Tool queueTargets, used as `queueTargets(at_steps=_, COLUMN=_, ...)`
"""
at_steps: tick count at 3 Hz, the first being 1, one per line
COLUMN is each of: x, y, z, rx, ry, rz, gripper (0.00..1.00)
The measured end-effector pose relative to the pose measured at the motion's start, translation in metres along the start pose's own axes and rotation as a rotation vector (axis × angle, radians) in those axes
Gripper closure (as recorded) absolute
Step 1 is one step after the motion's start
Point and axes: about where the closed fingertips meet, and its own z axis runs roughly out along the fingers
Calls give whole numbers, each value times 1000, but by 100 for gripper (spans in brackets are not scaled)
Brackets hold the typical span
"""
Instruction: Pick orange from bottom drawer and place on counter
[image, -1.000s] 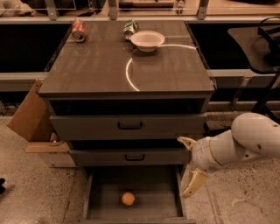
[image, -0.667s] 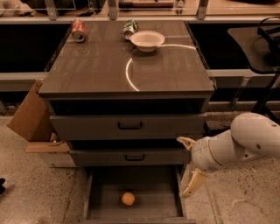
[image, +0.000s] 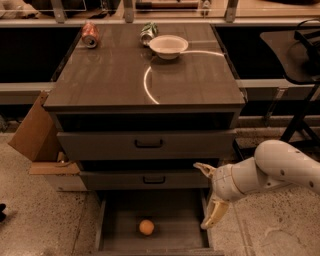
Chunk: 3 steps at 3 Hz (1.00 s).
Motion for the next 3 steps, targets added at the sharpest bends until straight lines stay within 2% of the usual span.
queueTargets(at_steps=1, x=21, y=1, z=37, rx=-28, ry=-55, rz=-34, gripper=0)
queueTargets(at_steps=2, x=37, y=2, z=62, rx=-52, ry=-91, rz=-35, gripper=0)
queueTargets(at_steps=3, x=50, y=6, z=90, rx=-86, ry=-137, rz=-2, gripper=0)
